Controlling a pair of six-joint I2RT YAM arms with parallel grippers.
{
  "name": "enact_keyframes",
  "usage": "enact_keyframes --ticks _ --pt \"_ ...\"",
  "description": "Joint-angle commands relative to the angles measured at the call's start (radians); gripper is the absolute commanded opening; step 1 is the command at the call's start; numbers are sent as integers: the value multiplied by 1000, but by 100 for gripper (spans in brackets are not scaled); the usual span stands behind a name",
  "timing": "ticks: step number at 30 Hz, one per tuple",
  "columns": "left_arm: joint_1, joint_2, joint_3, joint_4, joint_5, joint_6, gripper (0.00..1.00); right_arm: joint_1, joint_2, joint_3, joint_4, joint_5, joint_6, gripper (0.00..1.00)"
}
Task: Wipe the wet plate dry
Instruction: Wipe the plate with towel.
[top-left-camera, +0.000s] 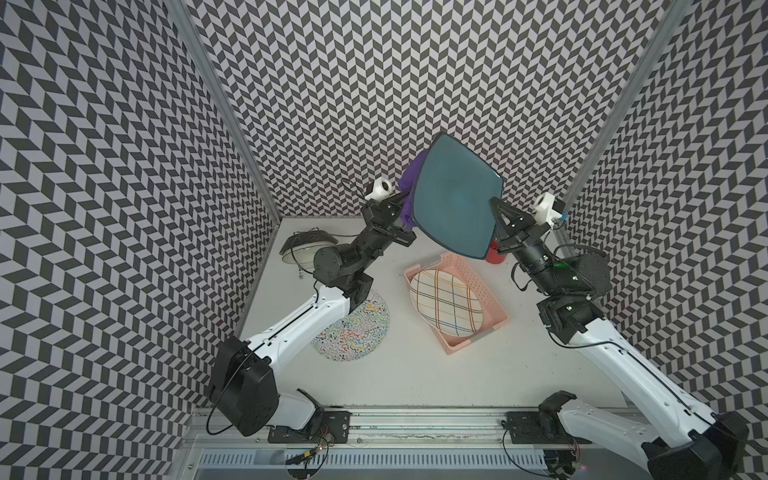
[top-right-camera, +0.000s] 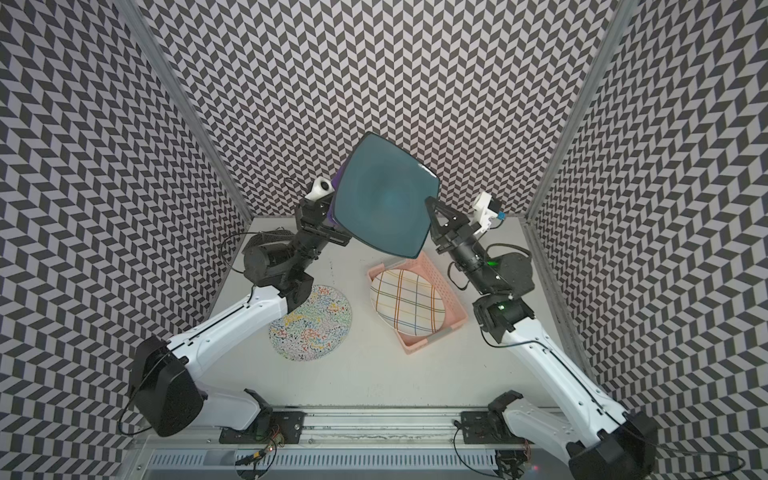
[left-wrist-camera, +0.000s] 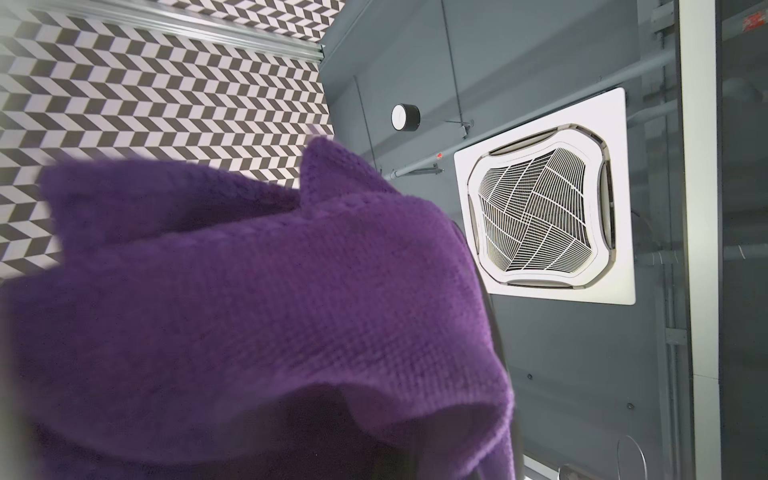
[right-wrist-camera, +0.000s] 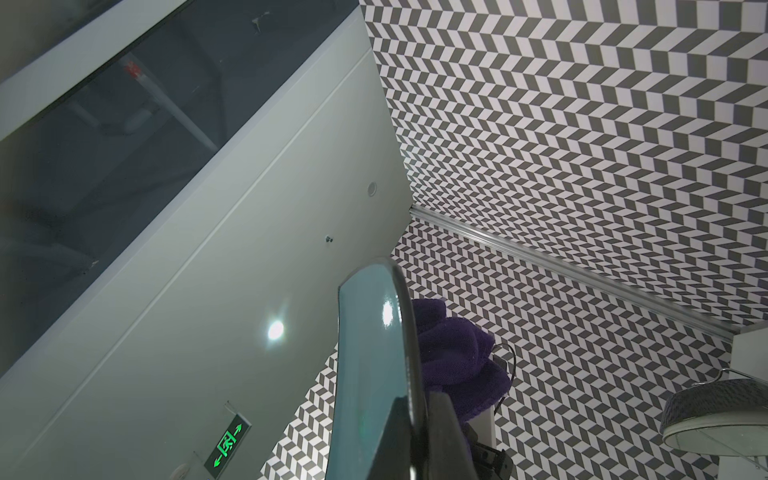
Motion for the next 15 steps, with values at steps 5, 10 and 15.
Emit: enact_keyframes --ticks 5,10,15 --pt "-113 3 51 3 26 45 0 85 31 75 129 54 -9 0" --pt "-176 -7 -7 12 11 54 0 53 53 94 126 152 30 0" --pt "-124 -85 -117 3 21 65 0 24 41 95 50 178 32 0"
